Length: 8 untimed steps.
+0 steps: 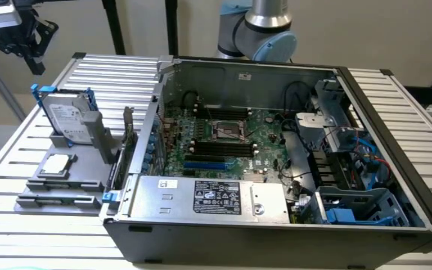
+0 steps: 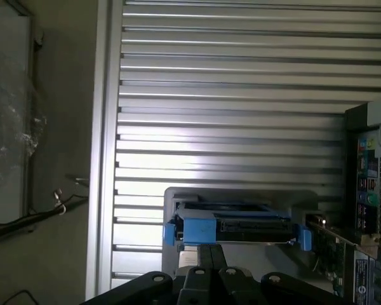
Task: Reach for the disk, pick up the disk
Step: 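Reach for the disk, then pick up the disk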
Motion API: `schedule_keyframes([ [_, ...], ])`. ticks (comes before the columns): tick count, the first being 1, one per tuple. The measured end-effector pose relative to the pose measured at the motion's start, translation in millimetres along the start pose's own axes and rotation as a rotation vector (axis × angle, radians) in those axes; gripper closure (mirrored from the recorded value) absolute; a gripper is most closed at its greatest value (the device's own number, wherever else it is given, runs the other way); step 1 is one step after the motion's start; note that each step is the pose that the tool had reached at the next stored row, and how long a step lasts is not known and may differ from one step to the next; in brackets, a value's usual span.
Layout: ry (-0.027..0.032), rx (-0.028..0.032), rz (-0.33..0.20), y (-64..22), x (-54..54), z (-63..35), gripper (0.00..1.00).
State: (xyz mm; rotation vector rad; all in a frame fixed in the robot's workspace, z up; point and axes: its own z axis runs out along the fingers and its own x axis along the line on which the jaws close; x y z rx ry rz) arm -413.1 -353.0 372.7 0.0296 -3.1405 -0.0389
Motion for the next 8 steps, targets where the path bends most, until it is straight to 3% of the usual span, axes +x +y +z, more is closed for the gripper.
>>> schedule_keyframes([
  [8,0.0001,0.0001,0.000,0.1,0.0,0.0,0.89],
])
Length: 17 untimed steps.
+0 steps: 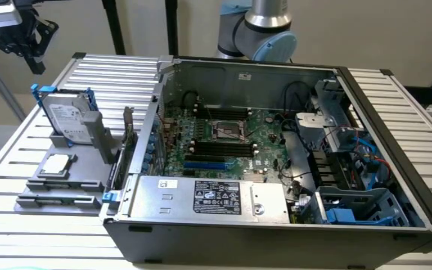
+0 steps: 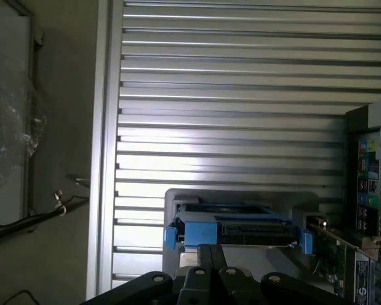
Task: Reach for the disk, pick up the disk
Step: 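Pick up the disk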
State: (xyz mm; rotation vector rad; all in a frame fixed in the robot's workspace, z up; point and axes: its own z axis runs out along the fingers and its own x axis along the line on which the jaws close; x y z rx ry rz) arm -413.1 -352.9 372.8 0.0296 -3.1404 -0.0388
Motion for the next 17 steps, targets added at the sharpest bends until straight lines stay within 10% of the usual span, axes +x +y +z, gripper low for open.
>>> schedule_keyframes([
  [11,0.0000,0.0000,-0.003,0.0,0.0,0.0,0.89],
  [17,0.0024,0.0000,-0.105,0.0,0.1,0.1,0.89],
])
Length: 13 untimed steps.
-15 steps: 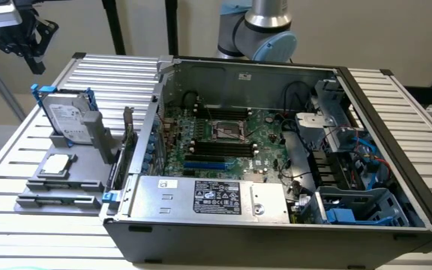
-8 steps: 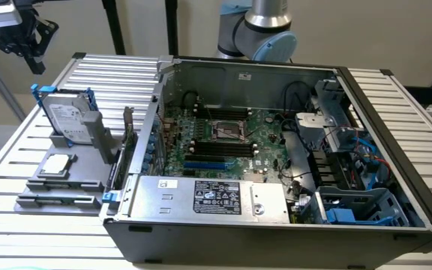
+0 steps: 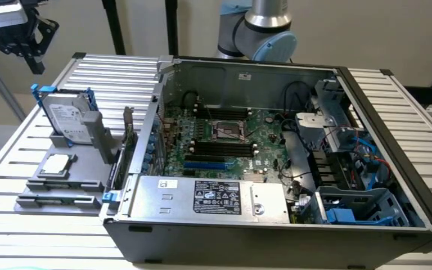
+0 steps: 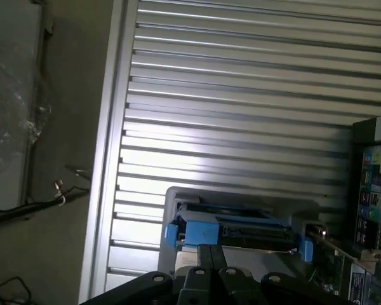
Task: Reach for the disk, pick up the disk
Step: 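Pick up the disk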
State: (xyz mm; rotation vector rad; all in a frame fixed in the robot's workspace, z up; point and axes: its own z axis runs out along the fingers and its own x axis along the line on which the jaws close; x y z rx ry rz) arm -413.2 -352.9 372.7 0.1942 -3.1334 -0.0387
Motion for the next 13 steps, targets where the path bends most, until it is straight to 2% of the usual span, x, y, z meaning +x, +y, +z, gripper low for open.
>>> schedule_keyframes([
  [13,0.0059,0.0001,-0.235,0.0,0.0,-0.1,0.89],
])
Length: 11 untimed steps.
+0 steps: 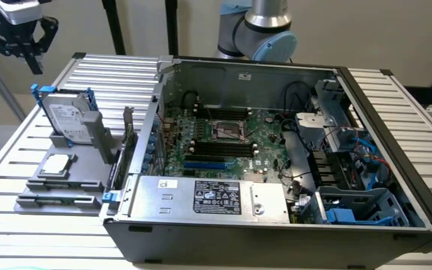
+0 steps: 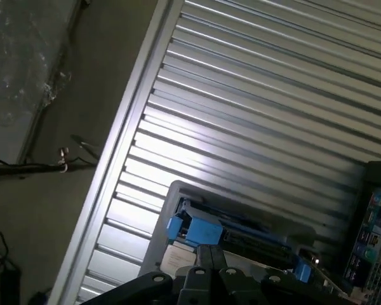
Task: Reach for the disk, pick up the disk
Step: 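Pick up the disk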
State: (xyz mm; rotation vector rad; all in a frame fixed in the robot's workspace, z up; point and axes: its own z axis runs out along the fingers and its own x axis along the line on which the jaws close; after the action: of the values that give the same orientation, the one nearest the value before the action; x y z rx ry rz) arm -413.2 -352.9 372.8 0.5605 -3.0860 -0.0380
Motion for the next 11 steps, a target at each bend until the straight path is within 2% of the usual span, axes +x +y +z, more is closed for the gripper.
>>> schedule_keyframes([
  [11,0.0050,0.0001,-0.201,0.0,0.0,0.0,0.89],
])
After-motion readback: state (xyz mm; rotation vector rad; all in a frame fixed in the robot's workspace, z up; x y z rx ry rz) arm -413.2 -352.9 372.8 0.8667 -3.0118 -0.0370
